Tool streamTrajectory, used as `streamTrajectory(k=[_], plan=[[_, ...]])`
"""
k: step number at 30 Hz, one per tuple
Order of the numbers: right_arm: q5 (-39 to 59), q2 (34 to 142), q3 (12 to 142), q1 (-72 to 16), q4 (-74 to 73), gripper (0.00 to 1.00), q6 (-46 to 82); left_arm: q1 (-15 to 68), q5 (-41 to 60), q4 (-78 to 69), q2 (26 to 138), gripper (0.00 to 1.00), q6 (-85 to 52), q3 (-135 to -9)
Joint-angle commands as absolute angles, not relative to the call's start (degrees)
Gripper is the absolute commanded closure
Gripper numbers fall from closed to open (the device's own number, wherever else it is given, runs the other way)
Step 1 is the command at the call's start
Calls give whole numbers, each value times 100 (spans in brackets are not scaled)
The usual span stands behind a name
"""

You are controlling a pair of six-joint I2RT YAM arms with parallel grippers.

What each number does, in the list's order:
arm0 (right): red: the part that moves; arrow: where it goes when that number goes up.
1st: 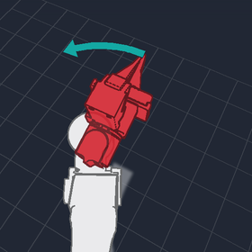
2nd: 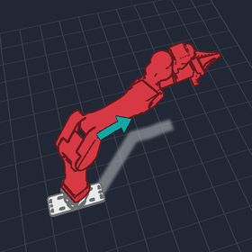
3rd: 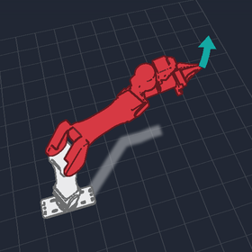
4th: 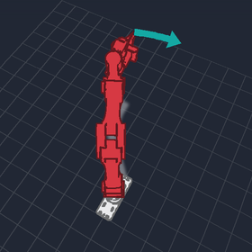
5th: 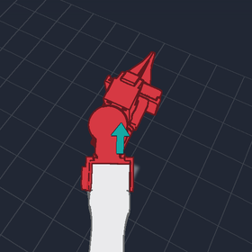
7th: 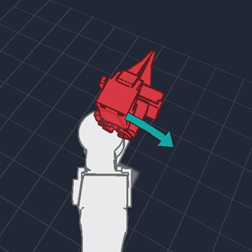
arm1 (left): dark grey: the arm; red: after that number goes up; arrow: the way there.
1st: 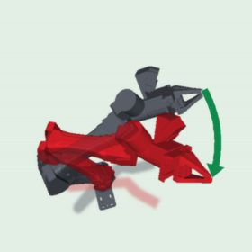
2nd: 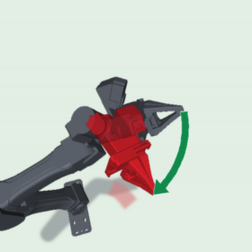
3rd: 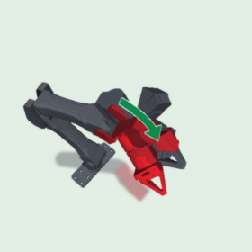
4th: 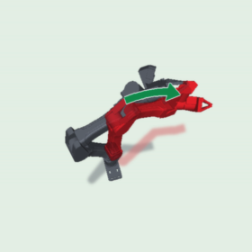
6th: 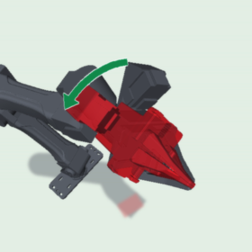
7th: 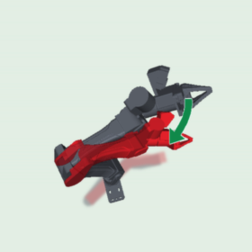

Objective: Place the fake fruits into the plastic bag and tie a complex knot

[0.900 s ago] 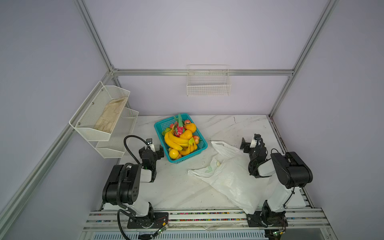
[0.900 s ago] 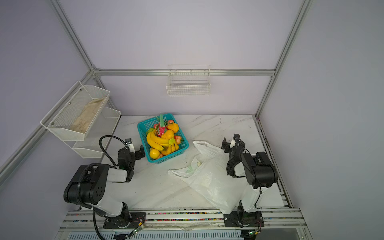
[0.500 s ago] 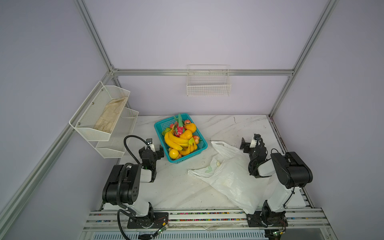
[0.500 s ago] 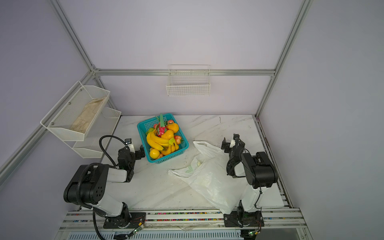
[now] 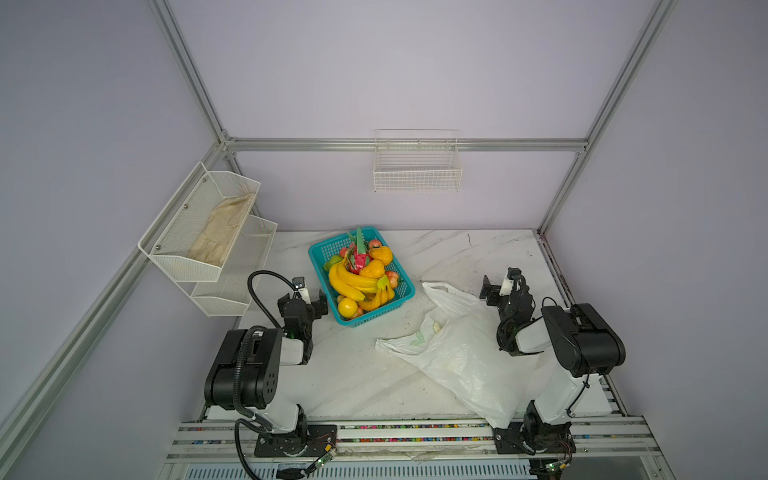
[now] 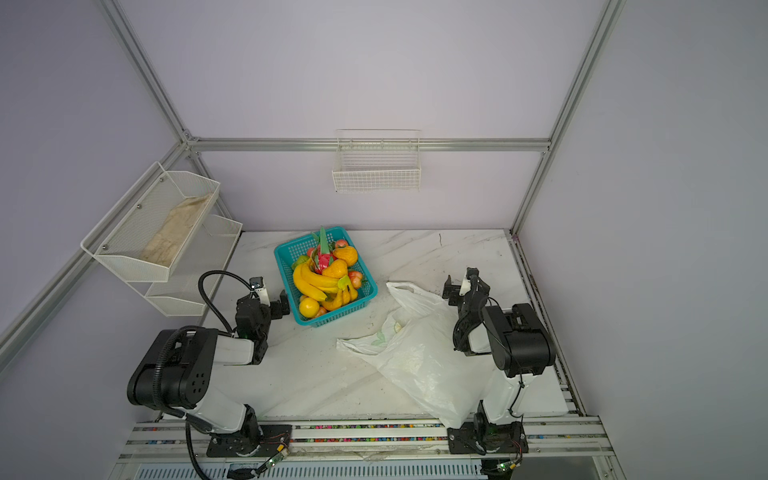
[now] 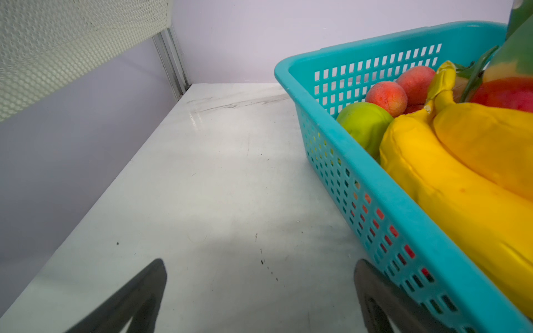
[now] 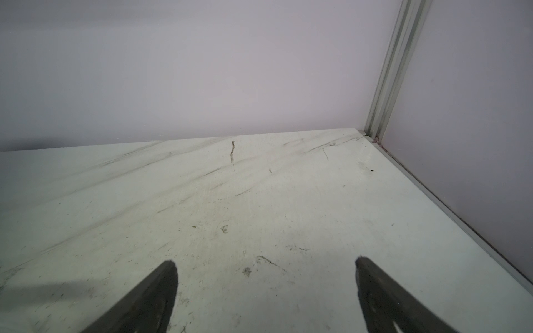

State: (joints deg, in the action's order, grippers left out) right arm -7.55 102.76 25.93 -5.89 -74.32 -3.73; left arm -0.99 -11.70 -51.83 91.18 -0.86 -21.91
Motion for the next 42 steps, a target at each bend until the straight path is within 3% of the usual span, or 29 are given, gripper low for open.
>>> streamTrajectory(k=[1, 17, 20, 22, 24, 26, 29, 32, 34, 42], plan=[[-686, 10211, 2645, -598, -7708, 3, -462, -75, -1134, -5515, 8992, 0, -113, -2118], [-726, 10200, 2684, -554, -7631, 3, -332, -76, -1158, -5506, 8989, 0, -135, -2116], [-1058, 9825, 2633, -567, -7515, 3, -315, -73, -1607, -5407, 8694, 0, -278, -2065], [-1487, 9096, 2889, -580, -6462, 3, -100, -71, -1996, -4633, 8167, 0, -458, -2213], [-1863, 8436, 3254, -564, -5068, 2, 928, -77, -2453, -3818, 7503, 0, -807, -2379], [-1738, 7912, 3416, -561, -4322, 4, 1166, -72, -3003, -2671, 6930, 0, -1656, -2635], [-1231, 7371, 3747, -710, -3021, 13, 1721, -72, -2498, -864, 6167, 0, -2567, -3140], [-1531, 7515, 4288, -1710, -1574, 15, 1681, -18, -806, -362, 5710, 0, -2894, -3376], [-1590, 7728, 4541, -2367, -969, 15, 1642, 172, -196, -163, 5553, 0, -3227, -3487], [-1729, 9152, 5445, -3344, 257, 13, 1239, 1779, -677, 781, 5164, 0, -3021, -3955]])
